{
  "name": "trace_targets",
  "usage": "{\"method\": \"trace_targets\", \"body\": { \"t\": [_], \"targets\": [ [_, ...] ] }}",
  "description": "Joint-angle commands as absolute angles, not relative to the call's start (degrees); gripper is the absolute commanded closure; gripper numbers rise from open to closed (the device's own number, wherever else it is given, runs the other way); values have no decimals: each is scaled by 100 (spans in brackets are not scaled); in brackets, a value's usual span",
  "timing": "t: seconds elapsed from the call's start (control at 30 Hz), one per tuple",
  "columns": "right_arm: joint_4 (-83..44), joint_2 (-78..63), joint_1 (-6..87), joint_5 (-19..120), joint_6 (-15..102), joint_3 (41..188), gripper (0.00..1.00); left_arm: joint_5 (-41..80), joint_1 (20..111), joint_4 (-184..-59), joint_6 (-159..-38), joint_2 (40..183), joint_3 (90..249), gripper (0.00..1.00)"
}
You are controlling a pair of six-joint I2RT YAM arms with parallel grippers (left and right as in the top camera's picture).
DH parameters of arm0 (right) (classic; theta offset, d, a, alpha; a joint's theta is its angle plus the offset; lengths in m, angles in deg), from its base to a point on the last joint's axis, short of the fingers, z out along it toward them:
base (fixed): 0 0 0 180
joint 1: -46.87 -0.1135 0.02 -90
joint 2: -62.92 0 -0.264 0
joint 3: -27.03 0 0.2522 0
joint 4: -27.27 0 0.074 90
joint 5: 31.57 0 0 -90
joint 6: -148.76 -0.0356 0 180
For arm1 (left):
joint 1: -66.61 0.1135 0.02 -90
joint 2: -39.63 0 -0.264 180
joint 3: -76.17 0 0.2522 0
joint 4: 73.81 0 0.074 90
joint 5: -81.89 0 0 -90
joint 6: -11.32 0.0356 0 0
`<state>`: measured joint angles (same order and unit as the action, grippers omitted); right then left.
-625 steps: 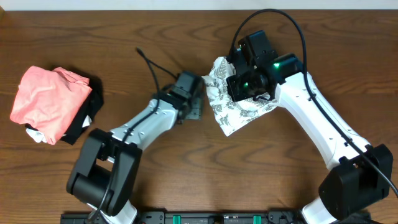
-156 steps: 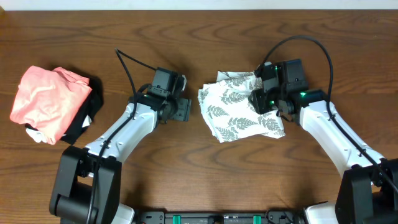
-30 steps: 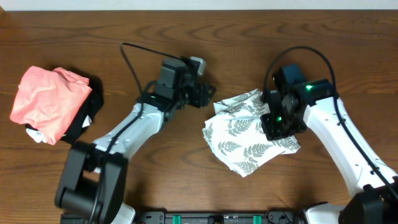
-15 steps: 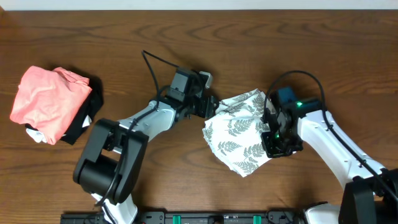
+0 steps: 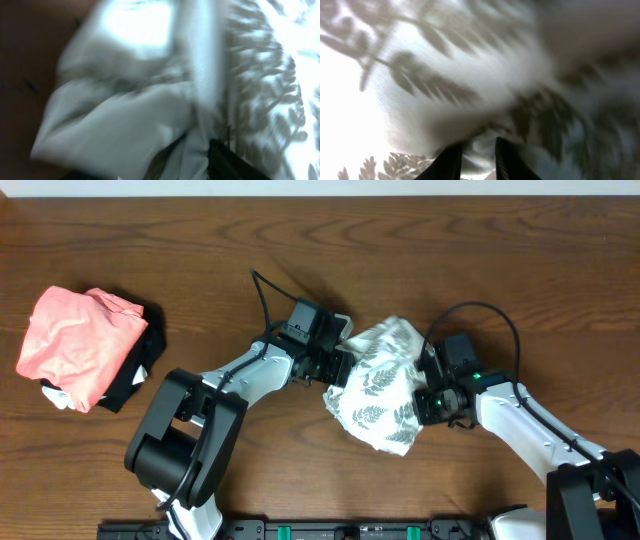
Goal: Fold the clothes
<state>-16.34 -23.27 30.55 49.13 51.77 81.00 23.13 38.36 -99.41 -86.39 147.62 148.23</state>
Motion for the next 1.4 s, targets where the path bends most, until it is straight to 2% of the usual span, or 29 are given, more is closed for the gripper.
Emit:
{"method": "trace_targets", "body": {
  "t": [0.0,0.1,0.23,0.5,0.93,1.1,1.23,1.37],
  "targets": [
    [-1087,-2443,3073,5156,5153,8000,78,2764,3742,-10432,-8654,14969,14642,43],
    [-325,-2443,3073,5200,5195,8000,79,3043,3703,-10762,-8672,14969,14642,44],
    [84,-2443,3073,5246,5195,8000,79,3050,3686,-11071,-8670,14969,14642,45],
    [-132,-2443,3167,6021,5684,8000,76,2779,3943,-11184,-8626,14832,14644,50],
    [-108,-2443,3645,5895,5776,8002,78,2228,4888,-11108,-8630,13376,14644,44],
    [-106,-2443,3645,5823,5776,8000,77,2326,4695,-11200,-8759,12834,14644,44],
    [-108,-2443,3645,5816,5774,8000,77,2912,4245,-11457,-8825,12751,14642,44],
    [-108,-2443,3645,5814,5774,8000,77,2938,3777,-11508,-8820,12762,14642,44]
  ]
}}
